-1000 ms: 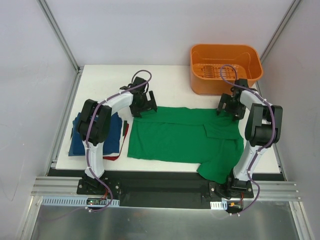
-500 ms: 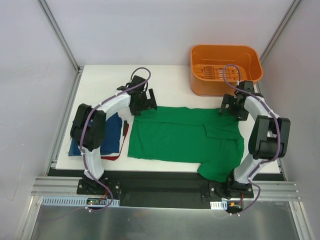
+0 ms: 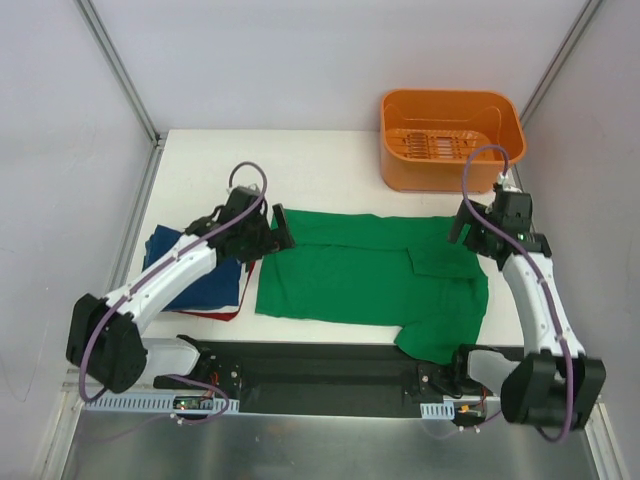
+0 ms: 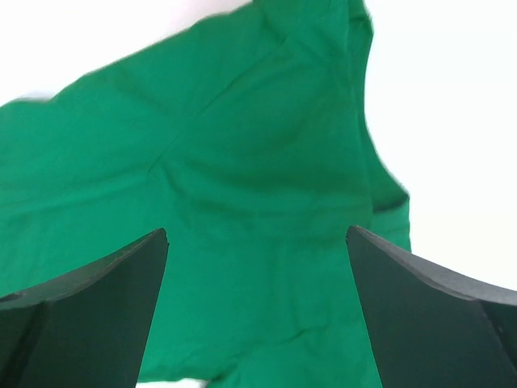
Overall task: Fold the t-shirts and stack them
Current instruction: Fold the flattened tshirt in 1/3 of the way, then grap the side of the flattened tshirt closest away from the robot with both arms
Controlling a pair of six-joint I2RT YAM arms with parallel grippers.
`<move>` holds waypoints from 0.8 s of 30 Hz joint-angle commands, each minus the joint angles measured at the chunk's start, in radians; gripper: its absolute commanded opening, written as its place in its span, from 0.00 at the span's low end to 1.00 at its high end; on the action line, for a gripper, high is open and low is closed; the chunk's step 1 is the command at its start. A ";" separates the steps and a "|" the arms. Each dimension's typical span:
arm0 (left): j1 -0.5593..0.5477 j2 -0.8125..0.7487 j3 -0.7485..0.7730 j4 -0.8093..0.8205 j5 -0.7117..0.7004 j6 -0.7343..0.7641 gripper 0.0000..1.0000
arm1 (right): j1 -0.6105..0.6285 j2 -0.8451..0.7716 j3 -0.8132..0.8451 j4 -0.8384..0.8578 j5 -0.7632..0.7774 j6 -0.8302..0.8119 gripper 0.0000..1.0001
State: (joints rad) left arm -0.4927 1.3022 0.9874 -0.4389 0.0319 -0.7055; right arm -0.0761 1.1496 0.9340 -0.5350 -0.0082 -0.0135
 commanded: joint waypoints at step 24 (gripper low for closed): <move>-0.099 -0.100 -0.389 -0.136 -0.144 -0.315 0.38 | 0.044 -0.304 -0.251 -0.056 -0.061 0.070 0.97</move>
State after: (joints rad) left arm -0.5896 1.1820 0.6006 -0.5526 -0.0746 -0.9977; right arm -0.0383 0.8524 0.6781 -0.5842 -0.0887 0.0437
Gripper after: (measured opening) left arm 0.397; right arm 0.966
